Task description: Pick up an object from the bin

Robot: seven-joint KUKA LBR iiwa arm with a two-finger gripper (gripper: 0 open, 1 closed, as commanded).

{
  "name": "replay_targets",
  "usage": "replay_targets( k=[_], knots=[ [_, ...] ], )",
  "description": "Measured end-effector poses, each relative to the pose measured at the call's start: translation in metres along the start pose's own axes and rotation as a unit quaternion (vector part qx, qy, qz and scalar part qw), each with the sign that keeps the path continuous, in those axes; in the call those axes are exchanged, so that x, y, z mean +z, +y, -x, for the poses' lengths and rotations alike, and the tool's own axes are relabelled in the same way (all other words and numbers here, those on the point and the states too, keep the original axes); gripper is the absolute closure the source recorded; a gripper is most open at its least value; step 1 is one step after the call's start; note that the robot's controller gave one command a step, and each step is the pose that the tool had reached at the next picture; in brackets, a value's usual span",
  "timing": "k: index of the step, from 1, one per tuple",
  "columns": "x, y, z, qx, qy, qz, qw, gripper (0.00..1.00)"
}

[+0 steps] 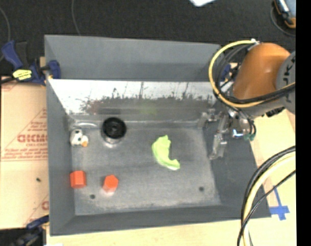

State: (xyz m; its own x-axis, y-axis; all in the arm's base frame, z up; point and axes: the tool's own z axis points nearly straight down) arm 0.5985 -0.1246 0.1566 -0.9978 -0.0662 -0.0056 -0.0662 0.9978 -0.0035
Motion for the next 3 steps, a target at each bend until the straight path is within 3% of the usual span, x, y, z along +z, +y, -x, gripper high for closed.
replay_targets(
  k=[1, 2, 3],
  knots=[
    [0.063, 0.012, 0.011, 0.011, 0.0033, 0.002, 0.9999, 0.0],
    [0.065, 0.057, 0.049, -0.063, -0.0041, -0.001, 0.998, 0.0],
    [0.085, 0.073, 0.017, -0.029, 0.0011, 0.002, 0.9996, 0.0]
  ],
)
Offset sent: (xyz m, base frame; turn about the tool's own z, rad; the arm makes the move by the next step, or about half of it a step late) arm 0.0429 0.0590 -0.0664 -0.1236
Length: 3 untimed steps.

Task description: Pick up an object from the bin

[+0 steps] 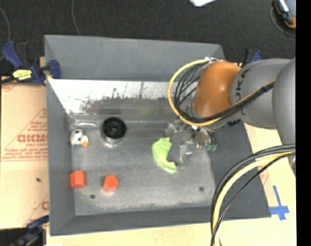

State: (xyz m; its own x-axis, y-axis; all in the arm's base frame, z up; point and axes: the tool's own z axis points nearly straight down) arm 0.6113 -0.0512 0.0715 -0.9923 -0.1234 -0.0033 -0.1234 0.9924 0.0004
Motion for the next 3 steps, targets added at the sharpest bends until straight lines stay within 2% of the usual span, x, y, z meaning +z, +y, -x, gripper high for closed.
replay_targets(
  k=[1, 2, 3],
  knots=[
    [-0.002, 0.016, 0.013, 0.143, -0.0063, -0.001, 0.9896, 0.0],
    [-0.002, 0.047, 0.007, 0.109, -0.0022, -0.001, 0.994, 0.0],
    [-0.002, 0.047, 0.012, -0.047, -0.0085, -0.002, 0.9989, 1.0]
  ],
)
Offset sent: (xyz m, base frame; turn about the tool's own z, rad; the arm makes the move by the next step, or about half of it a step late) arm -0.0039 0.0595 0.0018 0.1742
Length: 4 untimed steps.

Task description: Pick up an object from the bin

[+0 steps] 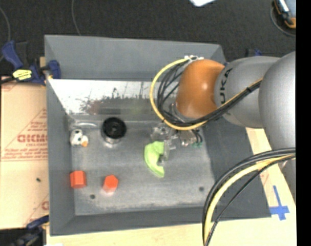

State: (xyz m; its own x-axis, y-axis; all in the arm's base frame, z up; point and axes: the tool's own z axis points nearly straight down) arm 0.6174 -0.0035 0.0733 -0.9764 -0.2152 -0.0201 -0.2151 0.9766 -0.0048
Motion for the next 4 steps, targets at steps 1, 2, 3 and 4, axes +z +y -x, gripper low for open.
replay_targets(
  k=[1, 2, 3, 4],
  knots=[
    [0.0, -0.004, 0.0, -0.019, -0.0013, 0.0, 0.9998, 1.0],
    [-0.08, -0.001, 0.004, -0.031, -0.0001, 0.0, 0.9995, 1.0],
    [-0.108, -0.008, 0.003, -0.036, -0.0047, -0.002, 0.9993, 1.0],
    [-0.19, 0.018, 0.024, -0.023, -0.002, 0.0, 0.9997, 1.0]
  ],
)
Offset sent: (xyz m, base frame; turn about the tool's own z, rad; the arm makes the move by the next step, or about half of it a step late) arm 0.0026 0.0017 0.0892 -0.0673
